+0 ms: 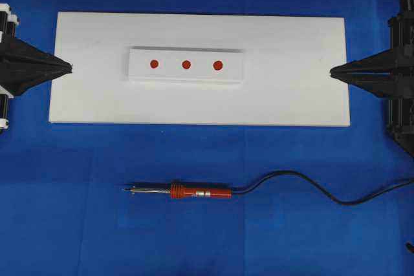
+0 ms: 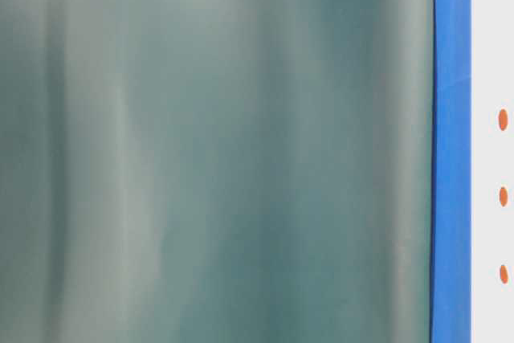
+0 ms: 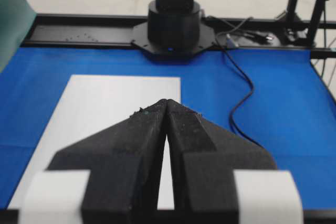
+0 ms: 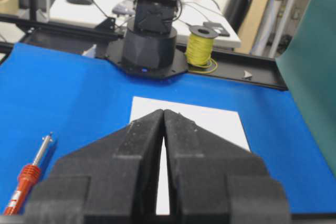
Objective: Touch the tip of the soldering iron to the mark.
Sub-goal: 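Move the right gripper toward the red-handled soldering iron, then lower the right gripper and close it on the red handle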
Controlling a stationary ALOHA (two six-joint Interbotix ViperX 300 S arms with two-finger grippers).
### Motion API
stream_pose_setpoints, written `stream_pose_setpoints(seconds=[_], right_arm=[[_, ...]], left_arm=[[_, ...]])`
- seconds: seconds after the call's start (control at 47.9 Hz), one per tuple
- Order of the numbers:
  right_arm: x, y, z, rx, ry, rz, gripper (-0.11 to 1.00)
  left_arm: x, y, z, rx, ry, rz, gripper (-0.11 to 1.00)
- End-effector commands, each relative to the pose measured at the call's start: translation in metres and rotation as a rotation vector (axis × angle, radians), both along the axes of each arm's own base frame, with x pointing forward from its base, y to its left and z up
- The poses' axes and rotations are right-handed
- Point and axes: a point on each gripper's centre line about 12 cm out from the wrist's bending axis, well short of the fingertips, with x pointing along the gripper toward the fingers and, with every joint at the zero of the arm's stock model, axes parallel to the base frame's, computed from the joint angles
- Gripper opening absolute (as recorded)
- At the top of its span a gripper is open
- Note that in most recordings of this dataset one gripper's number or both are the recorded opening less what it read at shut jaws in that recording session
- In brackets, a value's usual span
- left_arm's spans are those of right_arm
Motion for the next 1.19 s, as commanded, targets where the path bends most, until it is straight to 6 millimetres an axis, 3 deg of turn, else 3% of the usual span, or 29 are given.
stream_pose_setpoints(seconds=[0.0,0.125,0.502,0.627,0.836,0.878,1.17], right_arm=[[0.003,0.002,0.006,0.027,-0.012,0.009,0.0],[0.008,0.004,0.011,0.075,0.007,0.026,-0.06],[0.038,0.024,-0.009,0.157,0.133,0.102,-0.02],[0.055,0.032,-0.019,0.164,0.192,0.119,0.19],[0.095,0.047,-0.048,0.217,0.293,0.123,0.81],[0.103,0.051,-0.054,0.219,0.315,0.128,0.88],[0.158,0.076,-0.097,0.257,0.417,0.123,0.86]], left_arm=[[0.002,-0.001,0.004,0.0,-0.009,-0.007,0.0],[0.002,-0.001,0.003,0.0,-0.008,-0.007,0.0],[0.001,-0.001,0.0,0.0,-0.011,-0.007,0.0],[0.001,-0.002,0.001,0.0,-0.02,-0.009,0.0],[0.001,-0.001,0.0,0.001,-0.018,-0.007,0.0],[0.001,-0.001,0.0,0.001,-0.018,-0.007,0.0],[-0.001,-0.001,-0.005,0.0,-0.02,-0.007,0.0]])
